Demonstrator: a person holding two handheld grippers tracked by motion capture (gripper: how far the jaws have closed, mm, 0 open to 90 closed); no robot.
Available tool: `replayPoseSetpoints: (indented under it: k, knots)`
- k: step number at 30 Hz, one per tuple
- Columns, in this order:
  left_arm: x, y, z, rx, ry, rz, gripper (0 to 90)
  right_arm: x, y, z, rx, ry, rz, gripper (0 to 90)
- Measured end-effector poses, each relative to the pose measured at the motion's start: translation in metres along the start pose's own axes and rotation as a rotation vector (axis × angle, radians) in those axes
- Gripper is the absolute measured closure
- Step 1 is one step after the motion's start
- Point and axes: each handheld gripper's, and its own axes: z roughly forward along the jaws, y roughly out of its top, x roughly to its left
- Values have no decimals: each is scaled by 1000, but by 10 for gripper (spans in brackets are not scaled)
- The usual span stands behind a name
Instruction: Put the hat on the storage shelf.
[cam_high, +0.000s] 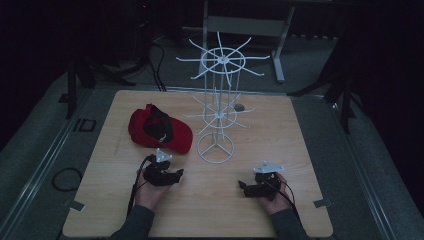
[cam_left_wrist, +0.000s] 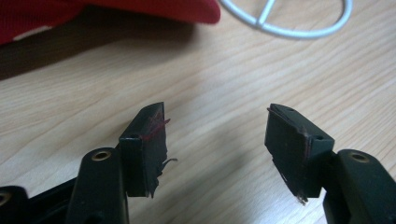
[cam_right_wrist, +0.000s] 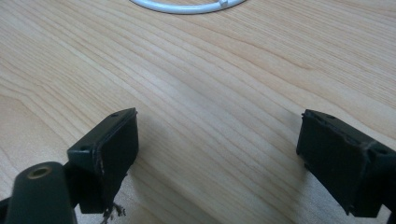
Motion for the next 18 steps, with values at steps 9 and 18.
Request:
replayPoseSetpoints:
  k: [9, 18]
  knots:
    - [2, 15, 12, -15, 0, -86, 302, 0, 0, 0, 0, 0, 0, 127]
    - [3, 34, 18, -48, 44, -159, 322, 0, 0, 0, 0, 0, 0, 127]
